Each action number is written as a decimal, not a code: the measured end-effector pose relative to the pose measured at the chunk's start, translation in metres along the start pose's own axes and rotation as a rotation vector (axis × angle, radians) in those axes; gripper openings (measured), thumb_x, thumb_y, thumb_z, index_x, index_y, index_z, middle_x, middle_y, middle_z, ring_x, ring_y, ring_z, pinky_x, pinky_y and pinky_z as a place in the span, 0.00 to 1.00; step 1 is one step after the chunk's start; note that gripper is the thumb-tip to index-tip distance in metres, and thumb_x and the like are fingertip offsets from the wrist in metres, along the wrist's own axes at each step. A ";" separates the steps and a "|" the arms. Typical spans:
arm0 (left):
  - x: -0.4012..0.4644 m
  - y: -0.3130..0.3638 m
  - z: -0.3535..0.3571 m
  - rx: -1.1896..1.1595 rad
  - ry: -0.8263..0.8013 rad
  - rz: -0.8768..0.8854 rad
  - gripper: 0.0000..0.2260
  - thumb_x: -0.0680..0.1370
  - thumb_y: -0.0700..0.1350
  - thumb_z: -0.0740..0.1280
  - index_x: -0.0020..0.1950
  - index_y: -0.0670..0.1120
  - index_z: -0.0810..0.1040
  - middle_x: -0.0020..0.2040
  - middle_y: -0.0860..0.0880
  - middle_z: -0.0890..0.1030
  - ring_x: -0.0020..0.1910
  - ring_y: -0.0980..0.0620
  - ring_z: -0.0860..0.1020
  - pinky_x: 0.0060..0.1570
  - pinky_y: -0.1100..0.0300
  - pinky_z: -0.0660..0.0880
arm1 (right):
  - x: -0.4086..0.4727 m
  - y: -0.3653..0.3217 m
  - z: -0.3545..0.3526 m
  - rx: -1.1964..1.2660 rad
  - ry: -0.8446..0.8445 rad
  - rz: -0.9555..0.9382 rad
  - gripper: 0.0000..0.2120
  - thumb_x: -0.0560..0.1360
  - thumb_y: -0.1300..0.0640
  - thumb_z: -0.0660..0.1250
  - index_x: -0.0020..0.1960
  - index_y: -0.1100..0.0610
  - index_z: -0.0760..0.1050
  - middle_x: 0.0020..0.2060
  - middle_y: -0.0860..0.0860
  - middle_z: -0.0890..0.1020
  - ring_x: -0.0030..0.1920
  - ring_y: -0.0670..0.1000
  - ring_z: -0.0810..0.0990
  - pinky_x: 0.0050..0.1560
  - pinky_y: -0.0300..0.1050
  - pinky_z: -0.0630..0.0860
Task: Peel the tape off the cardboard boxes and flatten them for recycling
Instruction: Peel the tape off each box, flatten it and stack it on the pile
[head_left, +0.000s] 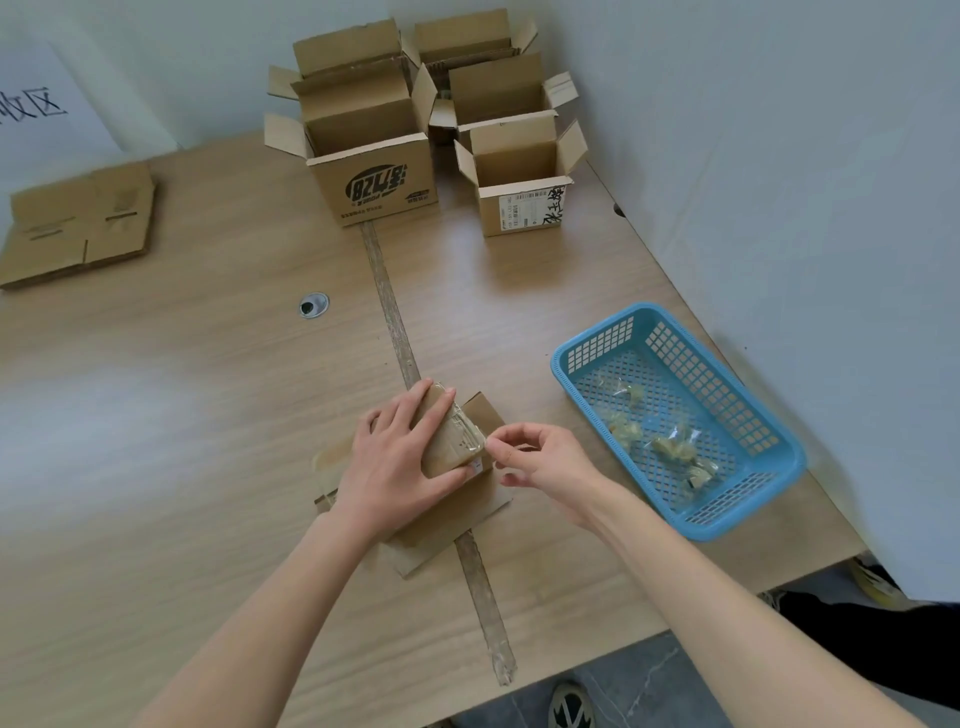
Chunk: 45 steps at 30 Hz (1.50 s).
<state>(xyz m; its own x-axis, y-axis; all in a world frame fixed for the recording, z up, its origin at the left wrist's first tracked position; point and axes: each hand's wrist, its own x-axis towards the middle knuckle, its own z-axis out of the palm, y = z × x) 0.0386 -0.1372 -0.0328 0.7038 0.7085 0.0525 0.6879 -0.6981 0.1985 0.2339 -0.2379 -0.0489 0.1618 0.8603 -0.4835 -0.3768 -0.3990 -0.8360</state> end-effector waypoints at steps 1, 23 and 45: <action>0.000 0.000 0.000 0.003 -0.001 -0.001 0.40 0.73 0.74 0.60 0.81 0.58 0.58 0.80 0.51 0.62 0.75 0.49 0.65 0.70 0.45 0.65 | 0.002 -0.002 -0.003 -0.018 -0.050 0.024 0.01 0.75 0.58 0.76 0.45 0.54 0.84 0.38 0.47 0.83 0.39 0.44 0.81 0.43 0.41 0.79; 0.000 0.003 -0.014 -0.074 -0.072 0.100 0.50 0.72 0.76 0.61 0.84 0.49 0.48 0.80 0.52 0.62 0.77 0.54 0.62 0.74 0.57 0.56 | 0.012 -0.081 0.000 -0.989 0.013 -0.148 0.07 0.78 0.52 0.71 0.49 0.55 0.82 0.45 0.50 0.85 0.44 0.49 0.85 0.48 0.52 0.84; -0.008 -0.023 -0.017 -0.153 0.009 0.331 0.45 0.71 0.72 0.70 0.77 0.43 0.69 0.75 0.45 0.71 0.76 0.45 0.66 0.74 0.47 0.65 | 0.031 -0.063 0.020 -0.968 0.069 -0.448 0.02 0.74 0.54 0.77 0.43 0.52 0.86 0.36 0.47 0.86 0.37 0.45 0.83 0.44 0.42 0.79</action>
<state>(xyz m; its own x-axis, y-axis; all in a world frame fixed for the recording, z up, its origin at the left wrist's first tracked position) 0.0137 -0.1250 -0.0211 0.8818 0.4483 0.1467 0.3884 -0.8666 0.3132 0.2445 -0.1795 -0.0059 0.1689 0.9832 -0.0690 0.6093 -0.1592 -0.7768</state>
